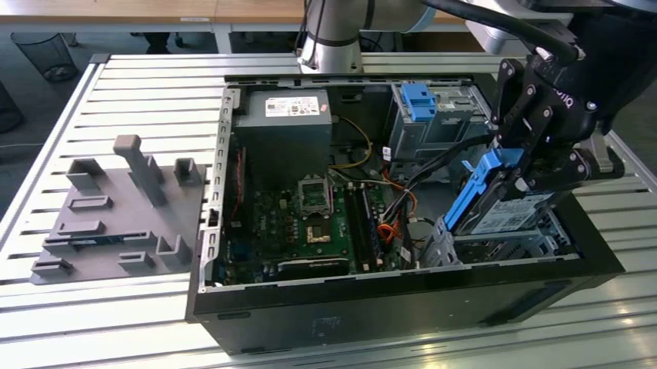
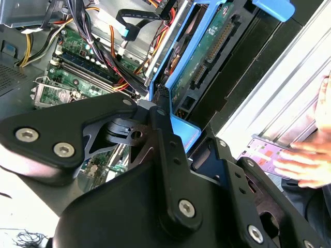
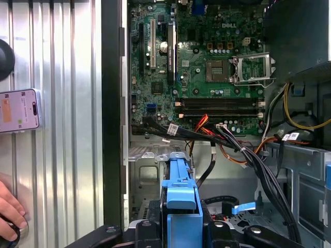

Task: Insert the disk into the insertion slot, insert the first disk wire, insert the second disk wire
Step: 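Insert the disk into the insertion slot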

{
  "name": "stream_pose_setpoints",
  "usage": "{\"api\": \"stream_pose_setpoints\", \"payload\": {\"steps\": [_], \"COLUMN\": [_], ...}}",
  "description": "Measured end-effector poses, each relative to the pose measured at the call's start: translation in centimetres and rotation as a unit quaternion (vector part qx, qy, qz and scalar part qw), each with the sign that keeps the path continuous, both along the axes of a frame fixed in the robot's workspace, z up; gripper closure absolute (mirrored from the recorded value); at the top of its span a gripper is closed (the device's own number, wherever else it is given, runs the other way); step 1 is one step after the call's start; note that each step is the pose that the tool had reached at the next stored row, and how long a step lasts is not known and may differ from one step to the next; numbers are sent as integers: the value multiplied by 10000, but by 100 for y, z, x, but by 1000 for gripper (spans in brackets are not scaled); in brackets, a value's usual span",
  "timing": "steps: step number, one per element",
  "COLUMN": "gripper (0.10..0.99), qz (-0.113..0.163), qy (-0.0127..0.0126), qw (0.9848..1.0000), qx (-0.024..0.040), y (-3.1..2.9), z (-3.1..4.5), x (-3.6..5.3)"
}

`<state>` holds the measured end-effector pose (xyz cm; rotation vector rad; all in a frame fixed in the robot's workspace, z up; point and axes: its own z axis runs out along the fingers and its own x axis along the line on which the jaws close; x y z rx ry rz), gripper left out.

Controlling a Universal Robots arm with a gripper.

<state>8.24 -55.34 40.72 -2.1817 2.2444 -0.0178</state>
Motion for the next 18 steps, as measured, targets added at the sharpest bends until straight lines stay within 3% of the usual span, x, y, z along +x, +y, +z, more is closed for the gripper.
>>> {"api": "stream_pose_setpoints", "payload": {"steps": [18], "gripper": [722], "qz": [0], "qy": [0], "qw": [10000], "qx": [0], "y": [0], "z": [-42], "x": [0]}}
